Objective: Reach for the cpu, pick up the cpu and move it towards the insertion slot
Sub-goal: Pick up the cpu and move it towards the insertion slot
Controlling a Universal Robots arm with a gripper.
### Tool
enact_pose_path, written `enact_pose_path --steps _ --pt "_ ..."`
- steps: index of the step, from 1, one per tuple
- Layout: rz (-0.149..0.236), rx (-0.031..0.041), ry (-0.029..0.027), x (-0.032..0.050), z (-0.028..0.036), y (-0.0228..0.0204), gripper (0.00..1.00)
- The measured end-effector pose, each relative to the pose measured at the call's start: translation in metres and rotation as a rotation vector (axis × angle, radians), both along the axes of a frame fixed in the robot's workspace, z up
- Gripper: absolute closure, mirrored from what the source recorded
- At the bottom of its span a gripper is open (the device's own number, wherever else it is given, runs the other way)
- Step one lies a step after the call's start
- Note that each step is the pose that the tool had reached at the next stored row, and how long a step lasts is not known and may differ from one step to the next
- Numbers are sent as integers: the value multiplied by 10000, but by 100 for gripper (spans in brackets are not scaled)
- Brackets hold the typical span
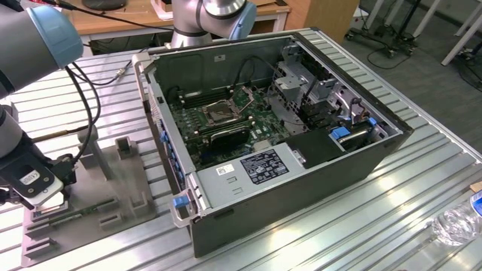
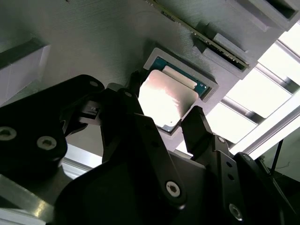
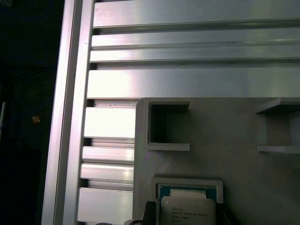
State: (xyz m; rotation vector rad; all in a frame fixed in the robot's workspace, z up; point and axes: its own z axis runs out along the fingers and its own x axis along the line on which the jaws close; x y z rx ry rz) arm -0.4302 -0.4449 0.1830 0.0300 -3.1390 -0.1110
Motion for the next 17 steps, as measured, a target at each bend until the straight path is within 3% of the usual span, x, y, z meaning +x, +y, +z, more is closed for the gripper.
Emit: enact_pose_path --steps 2,3,13,17 --pt "0 -1 1 0 0 0 39" --pt "0 -1 0 0 0 0 45" --pt "0 1 -1 -1 -1 0 46" --pt "0 0 -1 -1 27 0 46"
